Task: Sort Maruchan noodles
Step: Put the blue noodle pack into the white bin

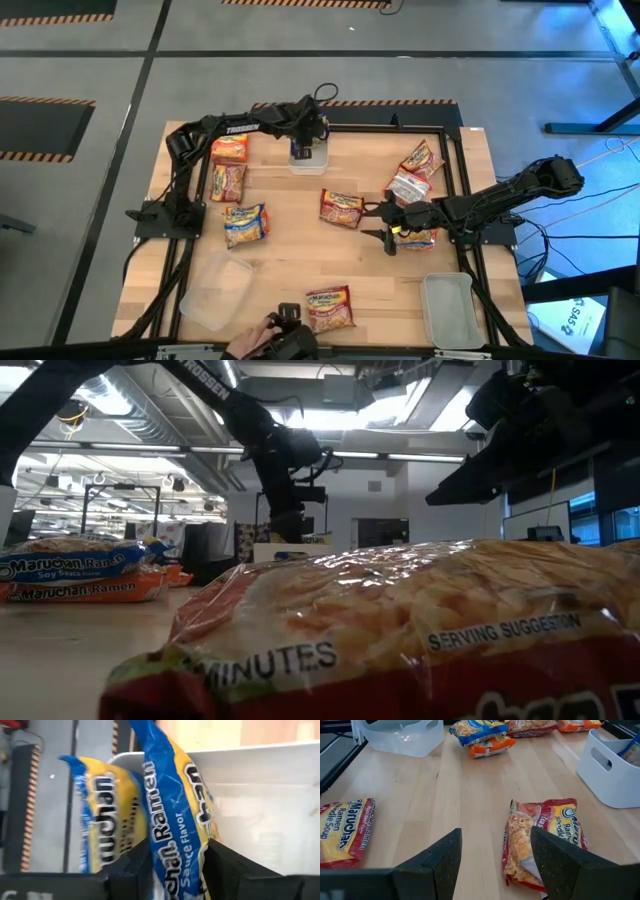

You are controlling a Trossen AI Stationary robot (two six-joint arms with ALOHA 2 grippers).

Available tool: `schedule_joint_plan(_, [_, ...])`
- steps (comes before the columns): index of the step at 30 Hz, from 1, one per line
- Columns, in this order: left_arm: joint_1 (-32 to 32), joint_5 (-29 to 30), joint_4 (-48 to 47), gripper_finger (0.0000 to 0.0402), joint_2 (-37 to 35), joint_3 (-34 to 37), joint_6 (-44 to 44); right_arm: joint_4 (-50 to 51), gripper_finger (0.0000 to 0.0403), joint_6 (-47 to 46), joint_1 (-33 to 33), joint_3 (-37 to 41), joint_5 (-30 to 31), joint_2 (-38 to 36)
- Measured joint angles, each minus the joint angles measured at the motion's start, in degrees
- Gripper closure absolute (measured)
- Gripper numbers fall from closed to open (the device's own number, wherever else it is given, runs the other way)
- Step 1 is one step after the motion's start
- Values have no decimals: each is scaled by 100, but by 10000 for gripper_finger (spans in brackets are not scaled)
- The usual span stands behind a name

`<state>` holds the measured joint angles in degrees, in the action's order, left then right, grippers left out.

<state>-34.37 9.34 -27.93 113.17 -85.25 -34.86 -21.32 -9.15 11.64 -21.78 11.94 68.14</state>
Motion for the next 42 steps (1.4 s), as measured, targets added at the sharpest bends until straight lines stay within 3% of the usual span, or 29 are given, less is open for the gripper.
schedule_joint_plan(9, [-20,504,79,261,-53,-7,-324,7,182,4,0,0,-17,0])
schedule_joint_plan(23, [329,656,259,261,-534,-4,-131,-137,182,-10,0,0,-66,0])
schedule_joint_plan(31, [831,334,16,261,-1305,-4,979,-131,182,15,0,0,-85,0])
schedule_joint_plan(42, [2086,-191,-378,261,-2156,-9,2457,-127,182,7,-1,0,-256,0])
